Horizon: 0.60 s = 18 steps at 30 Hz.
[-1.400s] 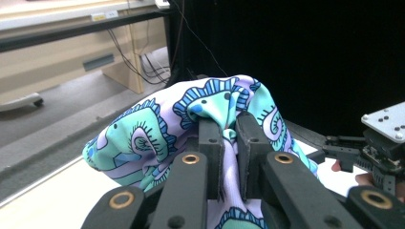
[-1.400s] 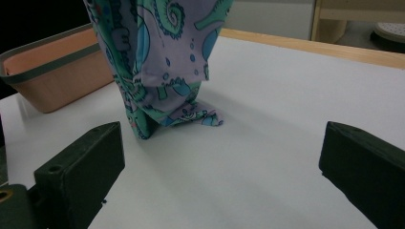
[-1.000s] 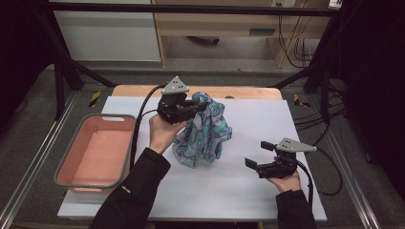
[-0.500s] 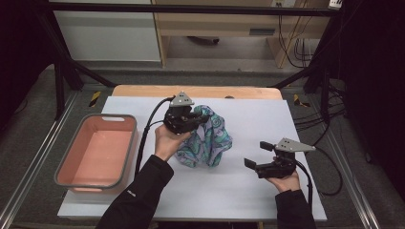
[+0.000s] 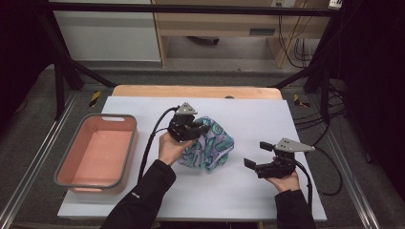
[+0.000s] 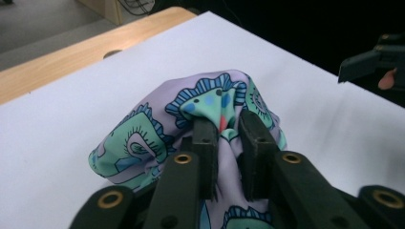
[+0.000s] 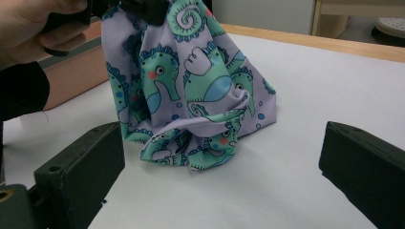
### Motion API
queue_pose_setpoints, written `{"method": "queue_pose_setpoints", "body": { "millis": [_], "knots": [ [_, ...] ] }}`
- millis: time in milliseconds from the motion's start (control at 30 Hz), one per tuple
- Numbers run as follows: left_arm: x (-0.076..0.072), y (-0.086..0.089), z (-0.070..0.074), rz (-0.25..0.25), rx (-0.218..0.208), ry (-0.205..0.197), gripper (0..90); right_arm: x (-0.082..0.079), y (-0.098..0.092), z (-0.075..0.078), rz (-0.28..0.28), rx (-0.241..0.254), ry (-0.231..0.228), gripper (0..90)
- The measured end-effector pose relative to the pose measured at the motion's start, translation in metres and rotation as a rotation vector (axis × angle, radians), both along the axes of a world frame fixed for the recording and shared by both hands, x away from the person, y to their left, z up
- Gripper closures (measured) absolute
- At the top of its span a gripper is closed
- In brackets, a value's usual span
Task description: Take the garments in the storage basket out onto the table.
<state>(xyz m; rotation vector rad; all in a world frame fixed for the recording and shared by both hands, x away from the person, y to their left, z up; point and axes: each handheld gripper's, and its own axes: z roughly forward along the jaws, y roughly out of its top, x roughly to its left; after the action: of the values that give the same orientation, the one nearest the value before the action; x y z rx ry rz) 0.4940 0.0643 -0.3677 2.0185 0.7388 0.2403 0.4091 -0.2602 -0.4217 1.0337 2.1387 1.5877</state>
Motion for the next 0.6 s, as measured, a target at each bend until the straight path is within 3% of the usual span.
{"method": "queue_pose_setpoints", "body": {
  "millis": [100,167,267,467,600],
  "knots": [
    [-0.001,0.004,0.0,0.004,-0.008,0.016,59.7,0.0,0.0,0.0,-0.003,-0.002,-0.001,2.1],
    [-0.002,0.009,0.002,0.0,-0.03,0.02,43.2,0.0,0.001,-0.001,-0.006,-0.002,-0.002,2.1],
    [-0.007,0.017,0.006,0.006,-0.012,0.007,21.7,0.0,0.003,-0.001,-0.007,-0.005,0.0,2.1],
    [-0.021,0.04,0.01,0.064,-0.006,-0.034,5.8,-0.001,0.007,-0.002,-0.012,-0.02,0.001,2.3],
    [-0.03,0.054,0.006,0.104,0.013,-0.037,1.7,-0.001,0.013,-0.003,-0.009,-0.029,0.002,2.5]
  ]
}}
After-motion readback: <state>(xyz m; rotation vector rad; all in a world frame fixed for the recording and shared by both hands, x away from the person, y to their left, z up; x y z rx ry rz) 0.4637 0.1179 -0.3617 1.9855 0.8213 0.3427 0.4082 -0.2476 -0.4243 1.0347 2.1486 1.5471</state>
